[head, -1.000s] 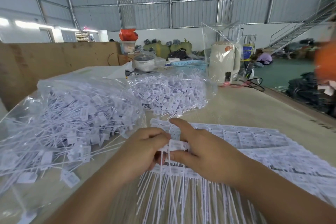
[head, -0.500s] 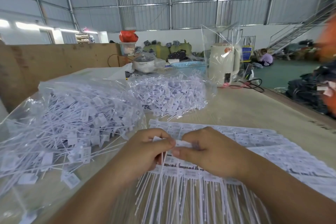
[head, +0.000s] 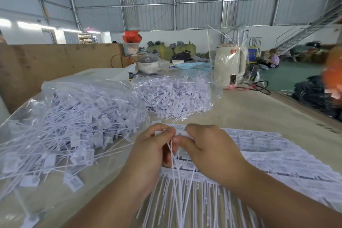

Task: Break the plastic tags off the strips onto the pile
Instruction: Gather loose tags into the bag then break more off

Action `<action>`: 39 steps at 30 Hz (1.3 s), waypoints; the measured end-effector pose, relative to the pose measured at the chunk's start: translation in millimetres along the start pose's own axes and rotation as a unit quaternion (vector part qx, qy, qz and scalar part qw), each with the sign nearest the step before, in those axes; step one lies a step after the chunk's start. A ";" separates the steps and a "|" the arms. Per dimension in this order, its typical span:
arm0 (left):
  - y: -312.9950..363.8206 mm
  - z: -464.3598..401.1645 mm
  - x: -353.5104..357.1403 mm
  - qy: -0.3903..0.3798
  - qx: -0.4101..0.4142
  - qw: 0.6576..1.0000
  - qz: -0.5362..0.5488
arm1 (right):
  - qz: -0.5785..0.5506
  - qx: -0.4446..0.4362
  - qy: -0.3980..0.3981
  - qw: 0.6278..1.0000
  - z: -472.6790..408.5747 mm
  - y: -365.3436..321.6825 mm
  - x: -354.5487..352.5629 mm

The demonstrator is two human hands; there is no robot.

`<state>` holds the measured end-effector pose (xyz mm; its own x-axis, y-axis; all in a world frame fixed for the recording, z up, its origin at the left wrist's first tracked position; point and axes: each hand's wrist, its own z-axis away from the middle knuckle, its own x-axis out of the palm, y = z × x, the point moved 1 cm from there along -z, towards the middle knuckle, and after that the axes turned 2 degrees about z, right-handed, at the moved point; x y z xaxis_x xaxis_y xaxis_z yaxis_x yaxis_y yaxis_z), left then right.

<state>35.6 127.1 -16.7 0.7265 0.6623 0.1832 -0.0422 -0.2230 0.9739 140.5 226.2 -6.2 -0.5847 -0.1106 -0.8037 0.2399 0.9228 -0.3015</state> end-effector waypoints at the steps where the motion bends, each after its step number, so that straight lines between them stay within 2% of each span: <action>1: -0.2 0.3 1.0 0.007 -0.008 1.000 0.021 | 0.006 -0.002 0.014 1.000 0.5 -2.0 1.4; 4: -0.7 -1.2 -0.3 0.018 -0.068 0.989 0.127 | 0.001 -0.006 0.112 0.994 -0.7 -4.5 -3.7; 6: 0.5 -1.3 -2.3 -0.001 -0.080 0.990 0.118 | -0.033 -0.017 0.141 0.989 -1.8 -1.3 -11.3; 8: 1.9 -0.4 -2.9 -0.044 -0.062 0.996 0.048 | -0.078 -0.024 0.078 0.994 0.9 3.2 -9.8; 11: 3.1 0.3 -3.2 -0.092 -0.040 0.995 0.010 | -0.065 -0.036 -0.008 0.997 5.3 7.4 -3.0; 18: 3.4 0.1 -8.1 -0.134 -0.043 0.988 -0.061 | 0.004 -0.090 -0.085 0.992 8.8 1.7 1.4; 24: 1.6 0.0 -9.2 -0.166 -0.060 0.984 -0.033 | -0.004 -0.080 -0.103 0.991 8.4 -2.4 -1.7; 29: -0.2 3.5 -3.7 -0.164 -0.064 0.984 0.014 | -0.022 -0.070 -0.118 0.990 11.7 -6.7 1.8; 35: -2.2 1.3 -5.8 -0.178 -0.035 0.983 -0.029 | -0.105 -0.026 -0.083 0.991 11.6 -4.7 1.2; 39: -2.5 -7.0 -15.7 -0.124 0.022 0.990 -0.061 | -0.007 -0.042 -0.052 0.998 6.4 -1.7 -9.8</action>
<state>19.5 122.2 -21.0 0.8709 0.4911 0.0196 0.0829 -0.1862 0.9790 150.7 223.3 -1.1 -0.5023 -0.1572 -0.8503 0.1633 0.9484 -0.2718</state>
